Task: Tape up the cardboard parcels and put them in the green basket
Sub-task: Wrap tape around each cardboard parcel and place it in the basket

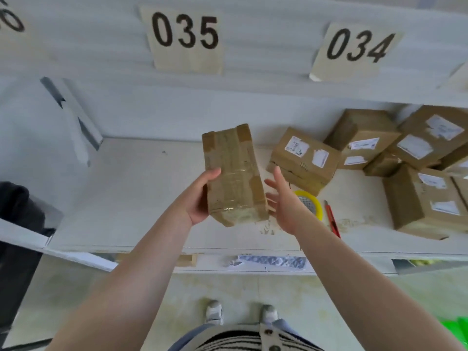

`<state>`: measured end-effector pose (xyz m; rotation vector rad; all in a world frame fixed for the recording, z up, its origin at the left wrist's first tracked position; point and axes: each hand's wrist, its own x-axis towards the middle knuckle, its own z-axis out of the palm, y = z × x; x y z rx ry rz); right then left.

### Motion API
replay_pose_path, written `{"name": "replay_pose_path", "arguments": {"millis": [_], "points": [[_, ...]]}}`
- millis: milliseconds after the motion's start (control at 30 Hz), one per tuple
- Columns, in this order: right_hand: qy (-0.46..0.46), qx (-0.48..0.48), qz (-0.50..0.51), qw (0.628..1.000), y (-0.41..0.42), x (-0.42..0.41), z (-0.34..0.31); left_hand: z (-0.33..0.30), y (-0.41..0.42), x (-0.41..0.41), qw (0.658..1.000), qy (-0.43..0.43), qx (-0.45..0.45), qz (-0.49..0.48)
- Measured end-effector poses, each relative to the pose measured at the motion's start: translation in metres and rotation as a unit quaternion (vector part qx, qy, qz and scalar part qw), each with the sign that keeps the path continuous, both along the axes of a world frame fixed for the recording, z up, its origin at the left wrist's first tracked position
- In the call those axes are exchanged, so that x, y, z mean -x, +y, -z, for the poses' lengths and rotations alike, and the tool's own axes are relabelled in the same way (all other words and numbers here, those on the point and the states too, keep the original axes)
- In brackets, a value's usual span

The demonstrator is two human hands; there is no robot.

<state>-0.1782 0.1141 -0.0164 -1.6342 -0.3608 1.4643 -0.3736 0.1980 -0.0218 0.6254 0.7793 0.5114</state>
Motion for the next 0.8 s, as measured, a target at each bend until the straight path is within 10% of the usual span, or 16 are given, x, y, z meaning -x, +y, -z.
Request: {"name": "replay_pose_path", "arguments": {"millis": [233, 500, 800], "points": [[0.164, -0.026, 0.003, 0.986, 0.003, -0.010, 0.023, 0.009, 0.008, -0.005, 0.999, -0.028, 0.044, -0.009], [-0.057, -0.023, 0.014, 0.998, 0.004, -0.012, 0.046, 0.026, 0.005, -0.024, 0.969, 0.239, -0.058, -0.007], [-0.182, 0.009, -0.026, 0.983, -0.014, 0.002, 0.075, 0.062, -0.026, -0.047, 0.968, 0.247, -0.015, -0.029]]}}
